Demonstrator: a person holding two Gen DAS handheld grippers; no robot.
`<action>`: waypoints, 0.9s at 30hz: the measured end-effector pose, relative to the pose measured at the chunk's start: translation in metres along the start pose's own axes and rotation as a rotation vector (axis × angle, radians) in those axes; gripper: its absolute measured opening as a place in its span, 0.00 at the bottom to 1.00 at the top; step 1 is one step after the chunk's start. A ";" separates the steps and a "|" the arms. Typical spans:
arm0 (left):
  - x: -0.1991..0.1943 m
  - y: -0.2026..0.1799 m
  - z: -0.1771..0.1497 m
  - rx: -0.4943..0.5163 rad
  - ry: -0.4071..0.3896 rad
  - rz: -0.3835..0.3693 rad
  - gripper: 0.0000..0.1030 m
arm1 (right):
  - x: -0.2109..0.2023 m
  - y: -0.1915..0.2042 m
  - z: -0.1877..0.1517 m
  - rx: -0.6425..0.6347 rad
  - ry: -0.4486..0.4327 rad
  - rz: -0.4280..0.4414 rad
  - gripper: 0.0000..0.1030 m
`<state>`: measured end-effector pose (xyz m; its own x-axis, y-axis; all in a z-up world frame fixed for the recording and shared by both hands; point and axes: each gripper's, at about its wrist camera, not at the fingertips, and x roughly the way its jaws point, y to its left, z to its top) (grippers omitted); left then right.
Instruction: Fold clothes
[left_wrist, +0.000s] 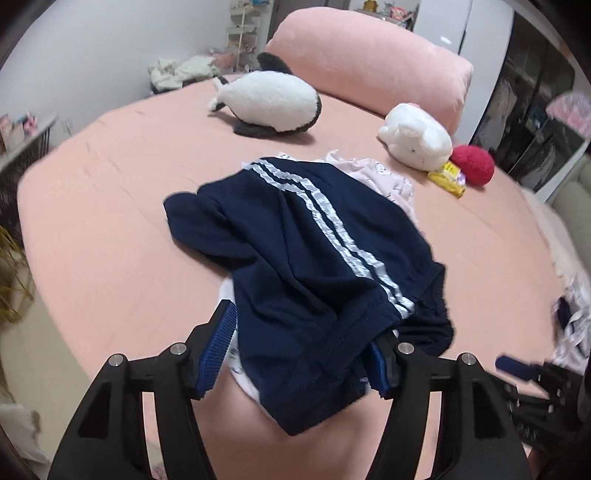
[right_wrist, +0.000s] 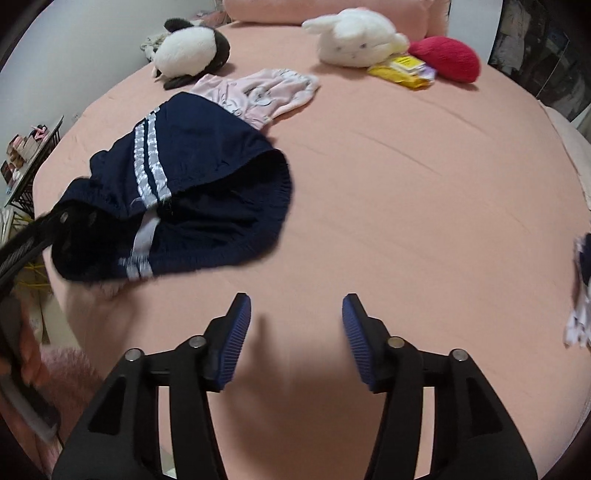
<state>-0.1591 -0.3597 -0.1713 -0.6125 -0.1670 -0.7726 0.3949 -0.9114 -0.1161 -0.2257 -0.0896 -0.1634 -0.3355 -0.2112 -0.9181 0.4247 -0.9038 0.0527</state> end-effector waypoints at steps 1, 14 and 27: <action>0.004 -0.007 0.000 0.040 0.005 0.015 0.63 | 0.010 0.004 0.008 0.013 0.011 -0.007 0.59; 0.028 -0.039 0.005 0.196 0.080 -0.025 0.22 | 0.048 0.041 0.039 -0.043 0.016 0.033 0.09; -0.073 -0.134 -0.031 0.187 0.005 -0.349 0.11 | -0.079 -0.049 -0.039 -0.015 -0.164 -0.312 0.06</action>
<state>-0.1464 -0.2133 -0.1186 -0.6846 0.1661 -0.7097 0.0321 -0.9659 -0.2570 -0.1871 -0.0141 -0.1090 -0.5815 0.0165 -0.8134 0.2918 -0.9290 -0.2275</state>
